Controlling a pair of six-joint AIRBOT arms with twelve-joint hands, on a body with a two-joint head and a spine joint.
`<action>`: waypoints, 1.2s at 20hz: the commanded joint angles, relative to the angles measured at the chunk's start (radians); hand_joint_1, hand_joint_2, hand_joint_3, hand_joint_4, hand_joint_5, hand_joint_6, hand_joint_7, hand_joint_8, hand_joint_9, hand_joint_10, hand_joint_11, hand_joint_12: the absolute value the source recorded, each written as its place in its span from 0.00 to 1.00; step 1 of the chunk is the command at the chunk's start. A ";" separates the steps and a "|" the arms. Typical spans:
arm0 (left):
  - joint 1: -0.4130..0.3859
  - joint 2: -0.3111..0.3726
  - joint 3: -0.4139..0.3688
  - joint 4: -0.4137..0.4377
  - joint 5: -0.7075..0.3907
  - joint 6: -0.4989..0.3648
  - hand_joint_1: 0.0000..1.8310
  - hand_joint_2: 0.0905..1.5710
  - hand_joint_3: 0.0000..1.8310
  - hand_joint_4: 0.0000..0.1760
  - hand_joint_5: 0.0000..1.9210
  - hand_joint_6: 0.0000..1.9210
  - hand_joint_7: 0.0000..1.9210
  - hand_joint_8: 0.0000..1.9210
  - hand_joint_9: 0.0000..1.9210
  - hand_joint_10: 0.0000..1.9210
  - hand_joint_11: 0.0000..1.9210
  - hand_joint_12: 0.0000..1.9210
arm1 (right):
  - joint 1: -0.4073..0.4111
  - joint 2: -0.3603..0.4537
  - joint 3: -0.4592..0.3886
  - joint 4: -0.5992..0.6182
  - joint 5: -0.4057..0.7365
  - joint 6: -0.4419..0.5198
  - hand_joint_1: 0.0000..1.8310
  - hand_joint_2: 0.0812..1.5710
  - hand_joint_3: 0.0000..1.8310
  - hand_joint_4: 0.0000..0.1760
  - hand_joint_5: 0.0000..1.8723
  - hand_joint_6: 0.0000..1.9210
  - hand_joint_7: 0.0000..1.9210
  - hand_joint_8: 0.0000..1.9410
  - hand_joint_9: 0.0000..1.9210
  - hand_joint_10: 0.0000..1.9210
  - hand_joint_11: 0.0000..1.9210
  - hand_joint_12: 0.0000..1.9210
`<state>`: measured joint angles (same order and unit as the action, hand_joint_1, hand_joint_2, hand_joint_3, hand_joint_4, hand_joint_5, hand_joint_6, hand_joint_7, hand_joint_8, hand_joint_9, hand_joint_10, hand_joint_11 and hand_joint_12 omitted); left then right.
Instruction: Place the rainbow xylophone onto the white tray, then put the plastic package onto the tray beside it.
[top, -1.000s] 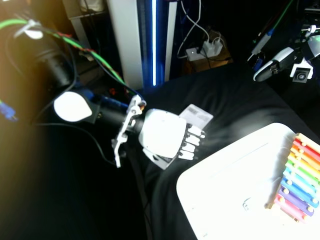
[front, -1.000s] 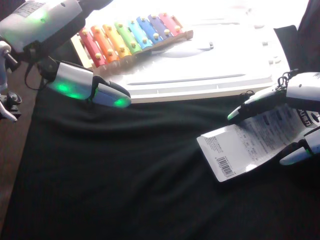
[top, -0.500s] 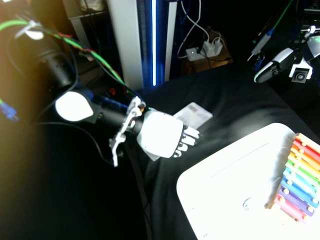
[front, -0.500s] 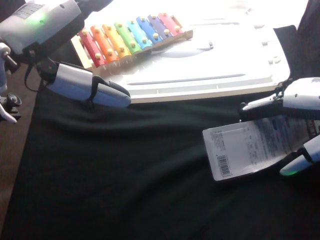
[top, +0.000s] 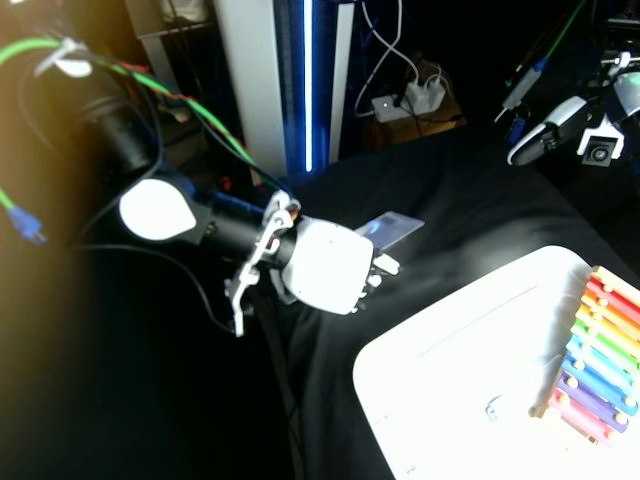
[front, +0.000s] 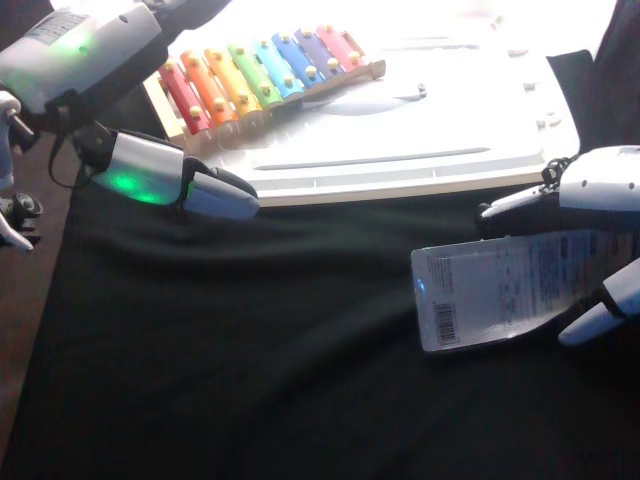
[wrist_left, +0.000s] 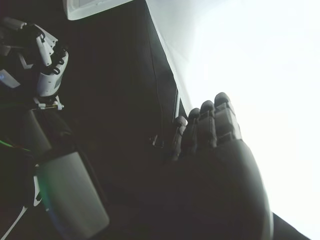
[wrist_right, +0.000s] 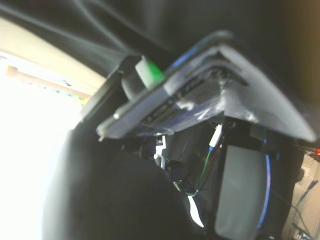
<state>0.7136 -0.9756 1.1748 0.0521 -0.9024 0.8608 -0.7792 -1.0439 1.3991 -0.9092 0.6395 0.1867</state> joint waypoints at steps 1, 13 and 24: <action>-0.007 -0.002 0.000 -0.020 -0.127 -0.003 0.46 0.39 0.00 0.23 0.00 0.00 0.00 0.00 0.00 0.00 0.00 0.00 | 0.017 0.007 0.001 0.038 0.050 -0.006 0.86 0.70 0.00 0.00 0.34 1.00 0.54 1.00 0.71 1.00 0.76 1.00; 0.002 -0.002 0.001 -0.026 -0.127 -0.003 0.44 0.39 0.00 0.20 0.00 0.00 0.00 0.00 0.00 0.00 0.03 0.02 | 0.177 0.035 0.016 0.036 0.051 -0.044 0.91 0.65 0.00 0.00 0.35 1.00 0.56 1.00 0.71 1.00 0.76 1.00; 0.009 -0.001 0.000 -0.030 -0.133 -0.003 0.49 0.40 0.00 0.00 0.00 0.00 0.00 0.00 0.00 0.00 0.01 0.00 | 0.324 -0.017 0.106 0.037 0.006 -0.057 0.94 0.60 0.00 0.46 0.33 1.00 0.59 1.00 0.72 1.00 0.75 1.00</action>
<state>0.7284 -0.9756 1.1748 0.0391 -0.9100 0.8608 -0.4679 -1.0672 1.5074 -0.9340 0.5793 0.1268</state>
